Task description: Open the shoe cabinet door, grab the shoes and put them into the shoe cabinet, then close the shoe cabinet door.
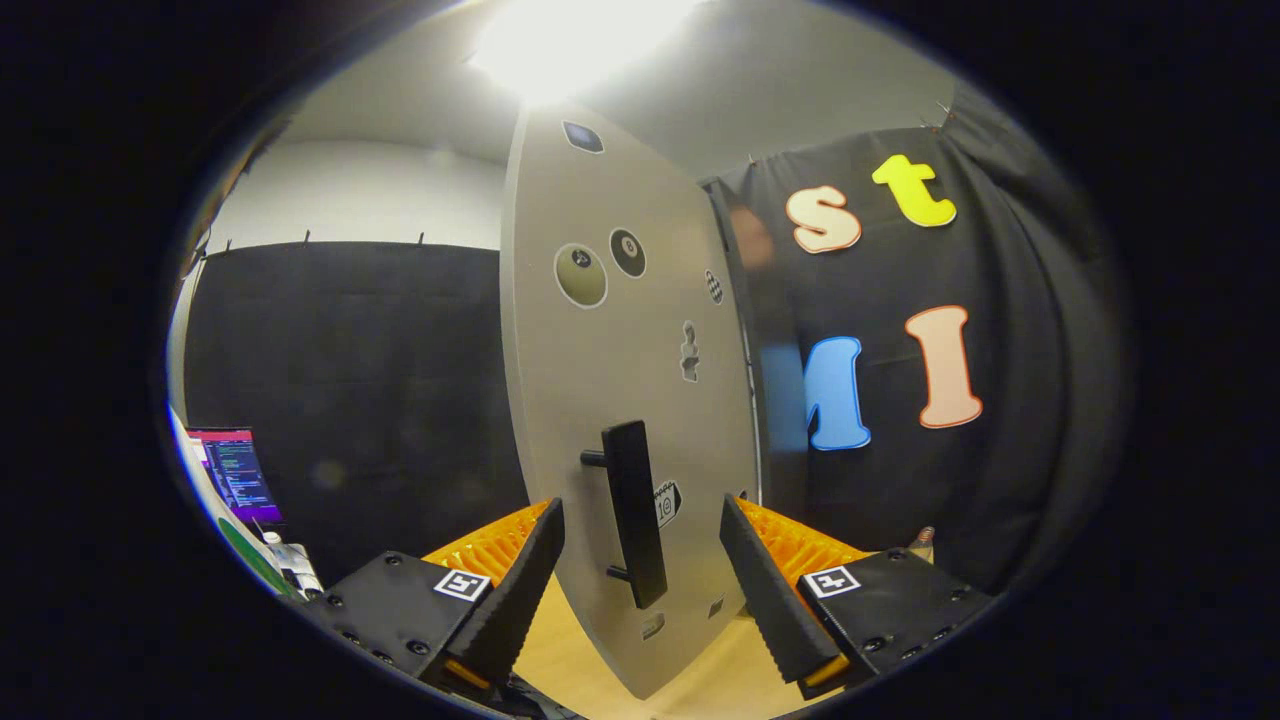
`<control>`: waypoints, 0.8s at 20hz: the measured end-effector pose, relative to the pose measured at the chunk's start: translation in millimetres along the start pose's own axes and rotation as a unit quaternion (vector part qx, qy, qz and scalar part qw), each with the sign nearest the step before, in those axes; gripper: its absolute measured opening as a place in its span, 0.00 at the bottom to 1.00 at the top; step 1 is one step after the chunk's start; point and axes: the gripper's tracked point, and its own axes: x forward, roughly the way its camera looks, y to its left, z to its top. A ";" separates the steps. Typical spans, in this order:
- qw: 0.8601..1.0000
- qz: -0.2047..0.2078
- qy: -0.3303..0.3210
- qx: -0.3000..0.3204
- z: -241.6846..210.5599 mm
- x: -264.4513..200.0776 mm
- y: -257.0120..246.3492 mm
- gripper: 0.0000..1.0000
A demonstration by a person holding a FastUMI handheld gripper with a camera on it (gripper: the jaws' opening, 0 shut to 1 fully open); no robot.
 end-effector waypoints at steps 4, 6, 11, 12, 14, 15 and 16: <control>0.999 0.047 0.014 -0.014 -6.8 19.3 -1.2 0.97; 0.997 0.072 0.020 -0.003 -7.7 25.1 -1.1 0.97; 0.993 0.110 0.030 0.017 -10.0 52.0 3.8 0.97; 0.992 0.116 0.034 0.022 -11.0 60.6 6.0 0.97; 0.991 0.127 0.039 0.031 -13.6 76.1 18.4 0.97; 0.990 0.131 0.041 0.034 -14.0 83.6 26.0 0.97; 0.989 0.135 0.042 0.035 -15.7 89.3 35.7 0.97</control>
